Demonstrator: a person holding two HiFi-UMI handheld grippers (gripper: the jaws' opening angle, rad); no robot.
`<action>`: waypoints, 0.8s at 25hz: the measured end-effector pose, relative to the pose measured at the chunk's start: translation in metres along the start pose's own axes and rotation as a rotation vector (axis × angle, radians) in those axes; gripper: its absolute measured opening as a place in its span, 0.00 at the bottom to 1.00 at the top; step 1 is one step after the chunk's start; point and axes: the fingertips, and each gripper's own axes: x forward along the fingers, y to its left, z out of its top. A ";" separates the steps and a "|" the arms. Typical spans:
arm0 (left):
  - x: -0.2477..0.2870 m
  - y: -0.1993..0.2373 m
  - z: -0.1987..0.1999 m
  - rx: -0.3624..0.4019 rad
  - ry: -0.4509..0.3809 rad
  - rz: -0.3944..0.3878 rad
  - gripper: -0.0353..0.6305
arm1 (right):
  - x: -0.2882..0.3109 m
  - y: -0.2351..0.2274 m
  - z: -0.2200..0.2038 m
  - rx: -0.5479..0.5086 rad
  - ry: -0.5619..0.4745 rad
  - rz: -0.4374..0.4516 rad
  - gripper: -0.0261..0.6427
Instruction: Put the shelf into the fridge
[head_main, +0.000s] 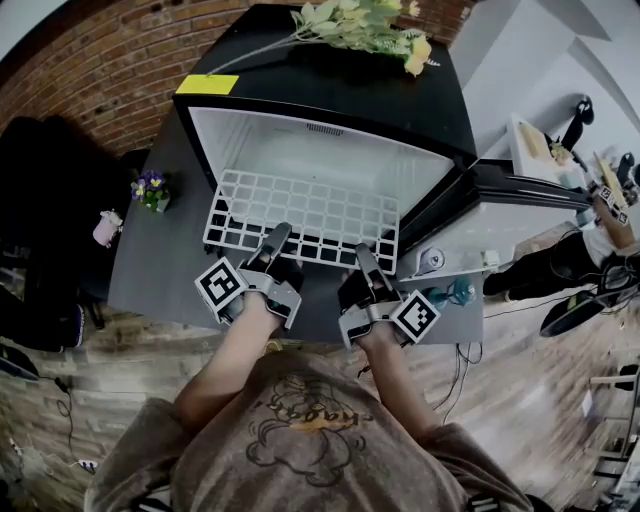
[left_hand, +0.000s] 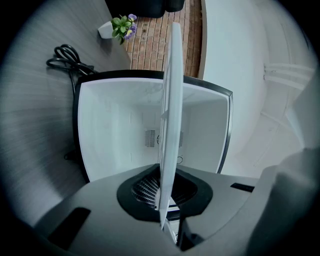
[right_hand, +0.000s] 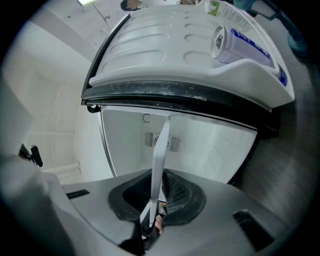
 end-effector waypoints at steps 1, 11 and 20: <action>0.001 0.000 0.000 0.000 -0.002 0.000 0.12 | 0.001 0.000 0.000 0.004 -0.002 0.002 0.10; 0.010 0.001 0.006 0.004 -0.008 0.008 0.12 | 0.009 -0.002 0.004 0.004 -0.009 -0.010 0.10; 0.020 0.001 0.010 0.011 -0.002 0.007 0.12 | 0.016 -0.007 0.010 0.023 -0.038 -0.026 0.10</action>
